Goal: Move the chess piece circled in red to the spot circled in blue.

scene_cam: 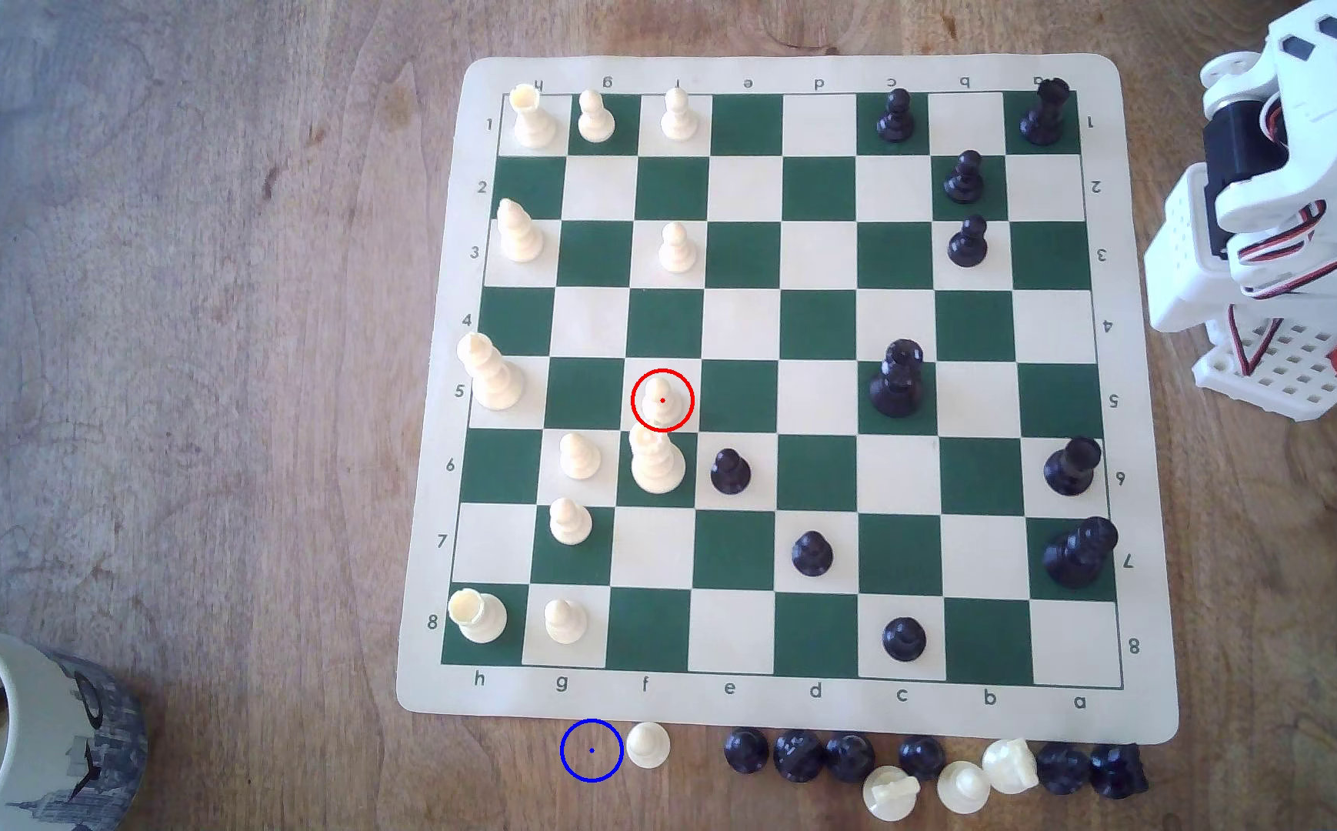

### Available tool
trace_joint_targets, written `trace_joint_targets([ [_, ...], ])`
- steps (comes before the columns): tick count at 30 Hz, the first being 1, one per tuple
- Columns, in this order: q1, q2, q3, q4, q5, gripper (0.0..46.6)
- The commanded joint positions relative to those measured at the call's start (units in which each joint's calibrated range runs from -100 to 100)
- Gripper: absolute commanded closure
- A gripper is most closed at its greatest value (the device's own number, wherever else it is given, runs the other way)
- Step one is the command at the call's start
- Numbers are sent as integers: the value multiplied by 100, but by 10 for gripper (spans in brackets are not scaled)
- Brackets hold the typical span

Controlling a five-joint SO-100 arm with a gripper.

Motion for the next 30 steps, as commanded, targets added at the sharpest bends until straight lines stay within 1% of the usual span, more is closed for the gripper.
trace_joint_targets([
  [1,191,-28,126,576,5,464],
  [4,191,-28,126,1502,5,464],
  [6,159,-28,126,2411,5,464],
  [12,151,-28,45,4221,0,464],
  [13,151,-28,18,4319,0,464],
  [17,144,-20,-490,6391,-20,464],
  [18,120,-20,-717,7276,-20,464],
  [22,128,-20,-1107,8922,-34,460],
  [23,73,-20,-1261,9765,-34,464],
  [26,3,-20,-1469,10502,-39,464],
  [27,3,14,-1741,11199,-5,464],
  [28,3,116,-1932,11502,54,464],
  [29,3,328,-2213,11952,405,464],
  [30,-68,753,-2494,12157,596,464],
])
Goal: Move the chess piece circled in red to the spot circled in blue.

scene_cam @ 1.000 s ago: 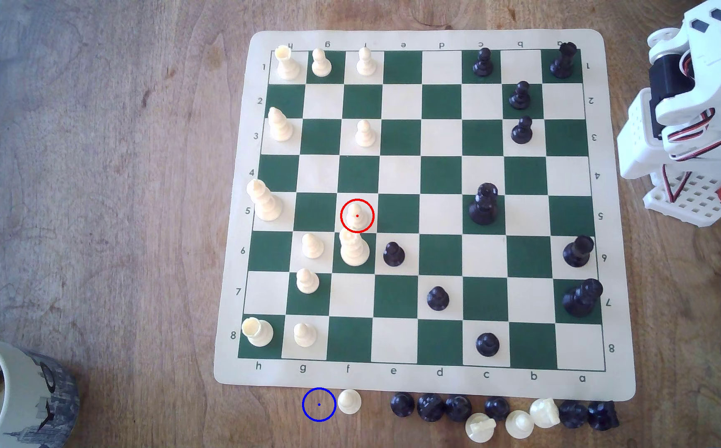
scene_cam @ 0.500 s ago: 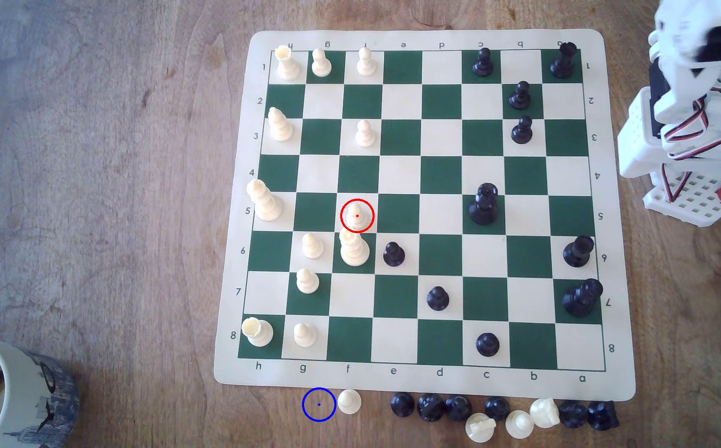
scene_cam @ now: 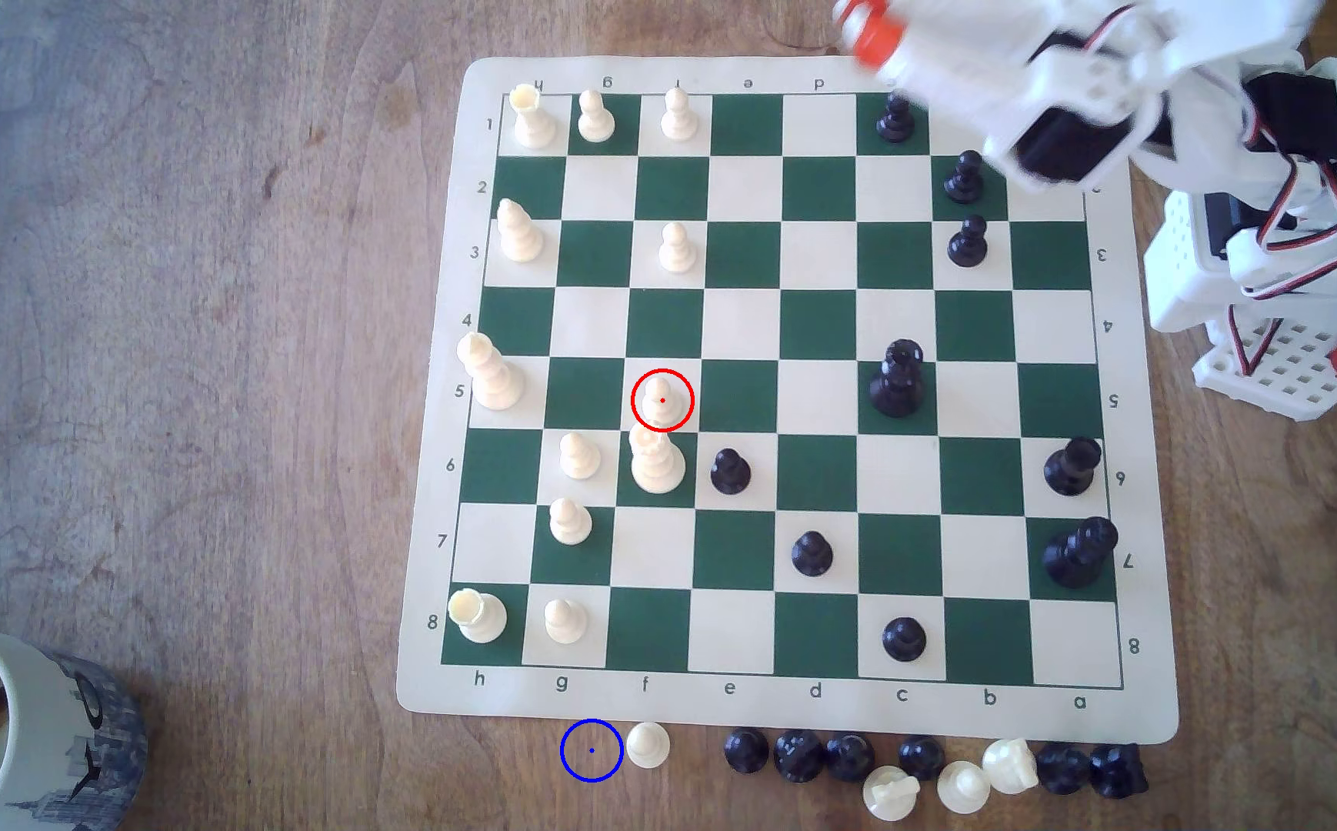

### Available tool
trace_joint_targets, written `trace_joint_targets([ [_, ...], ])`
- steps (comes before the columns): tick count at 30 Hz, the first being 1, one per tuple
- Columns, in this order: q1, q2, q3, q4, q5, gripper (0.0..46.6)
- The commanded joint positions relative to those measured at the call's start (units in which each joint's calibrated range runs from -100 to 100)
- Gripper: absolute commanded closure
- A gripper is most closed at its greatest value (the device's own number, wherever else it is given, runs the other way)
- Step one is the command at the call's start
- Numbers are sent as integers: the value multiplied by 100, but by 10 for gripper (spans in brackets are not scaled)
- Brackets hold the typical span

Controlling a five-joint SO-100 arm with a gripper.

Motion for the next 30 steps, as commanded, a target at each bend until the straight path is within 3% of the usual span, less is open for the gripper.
trace_joint_targets([
  [1,-169,899,-1428,1493,625,464],
  [5,-584,1926,-2389,2558,845,464],
  [6,-772,2266,-2525,2714,1031,464],
  [10,-1108,2894,-2888,3254,1040,463],
  [18,-1202,4337,-3549,3328,630,434],
  [24,-991,5440,-3794,2509,103,393],
  [30,-1092,6145,-3930,2116,-195,383],
])
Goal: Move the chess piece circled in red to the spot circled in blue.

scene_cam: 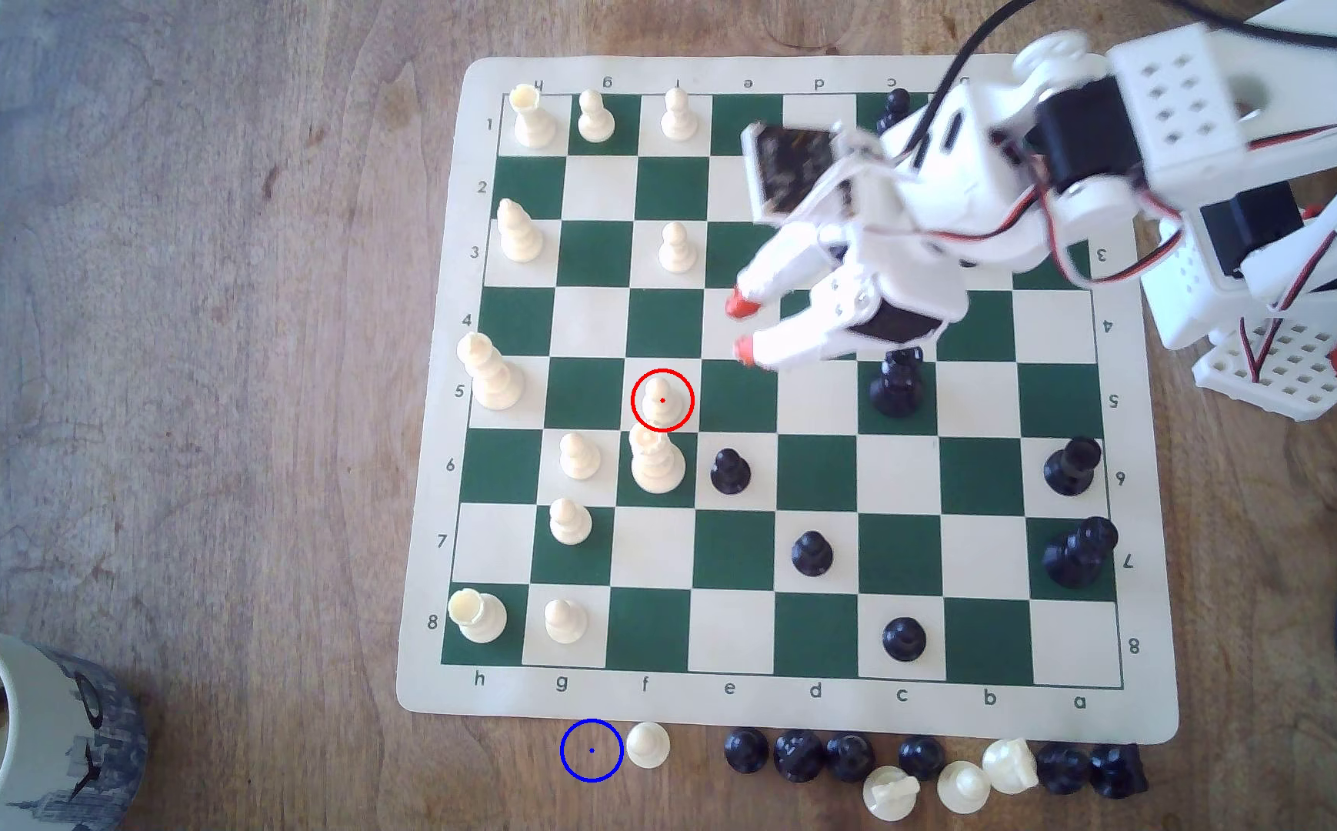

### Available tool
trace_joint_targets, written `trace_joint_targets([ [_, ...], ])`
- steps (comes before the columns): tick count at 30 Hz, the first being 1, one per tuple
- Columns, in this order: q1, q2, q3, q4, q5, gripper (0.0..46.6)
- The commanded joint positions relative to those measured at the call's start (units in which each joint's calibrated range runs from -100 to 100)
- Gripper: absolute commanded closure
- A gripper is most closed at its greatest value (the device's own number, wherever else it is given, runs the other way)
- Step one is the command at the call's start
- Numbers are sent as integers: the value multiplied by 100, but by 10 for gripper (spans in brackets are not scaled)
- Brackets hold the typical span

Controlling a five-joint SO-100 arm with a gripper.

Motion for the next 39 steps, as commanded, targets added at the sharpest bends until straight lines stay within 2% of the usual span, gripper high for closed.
trace_joint_targets([
  [1,17,475,-677,-356,-332,382],
  [4,150,857,-813,-405,-479,373],
  [14,212,1613,-1420,-405,-679,350],
  [20,236,2224,-1982,-340,-689,345],
  [39,330,3395,-2753,-454,-684,334],
])
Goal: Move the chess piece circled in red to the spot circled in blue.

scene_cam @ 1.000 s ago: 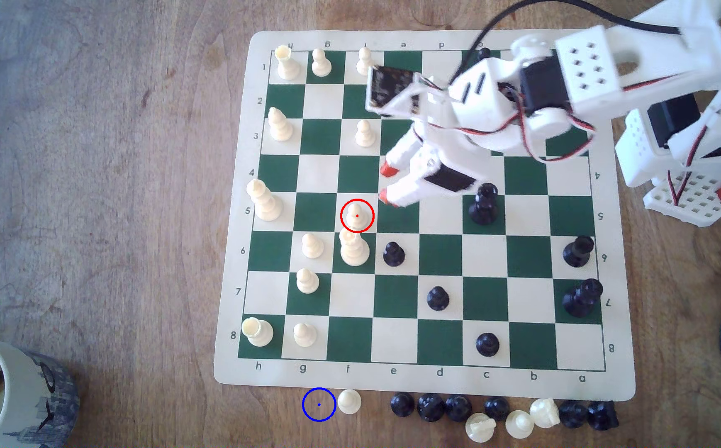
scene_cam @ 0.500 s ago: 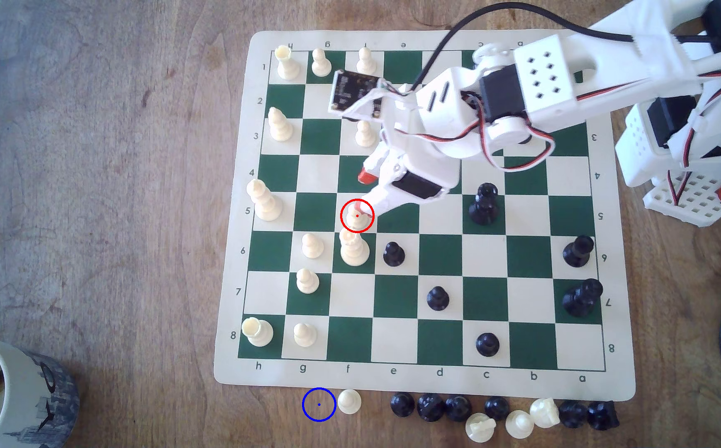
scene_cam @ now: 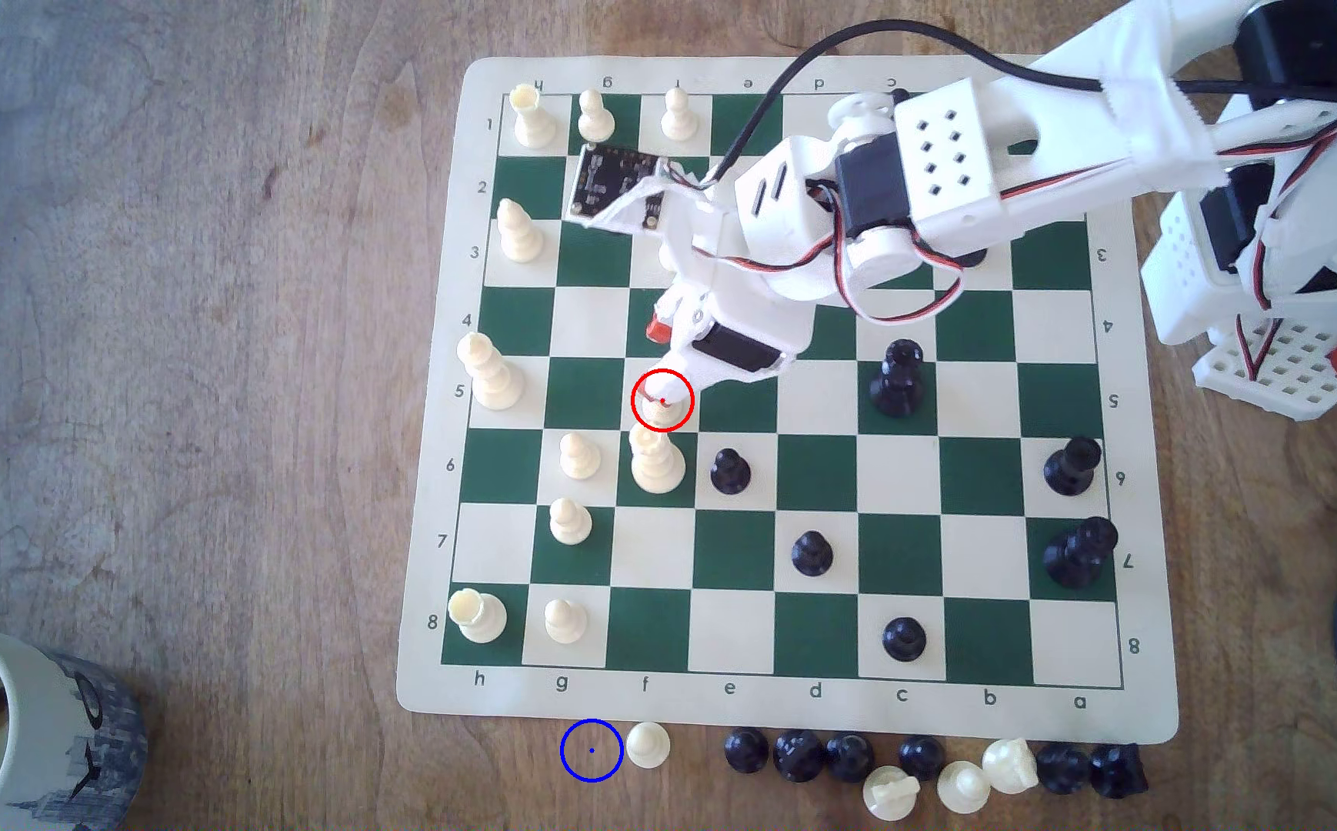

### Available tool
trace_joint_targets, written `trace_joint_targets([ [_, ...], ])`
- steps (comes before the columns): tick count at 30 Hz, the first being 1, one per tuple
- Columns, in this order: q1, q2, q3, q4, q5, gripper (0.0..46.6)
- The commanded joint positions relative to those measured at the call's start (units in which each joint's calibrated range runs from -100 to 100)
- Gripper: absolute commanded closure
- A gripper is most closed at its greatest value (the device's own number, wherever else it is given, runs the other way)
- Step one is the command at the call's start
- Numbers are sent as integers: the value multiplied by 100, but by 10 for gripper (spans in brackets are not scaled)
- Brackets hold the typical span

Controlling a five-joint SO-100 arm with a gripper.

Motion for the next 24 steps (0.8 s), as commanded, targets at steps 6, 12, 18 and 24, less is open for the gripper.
trace_joint_targets([
  [6,4,256,-611,-177,-10,335],
  [12,-66,460,-720,-226,-15,336],
  [18,-98,553,-765,-251,-20,338],
  [24,-191,630,-802,-251,-34,345],
])
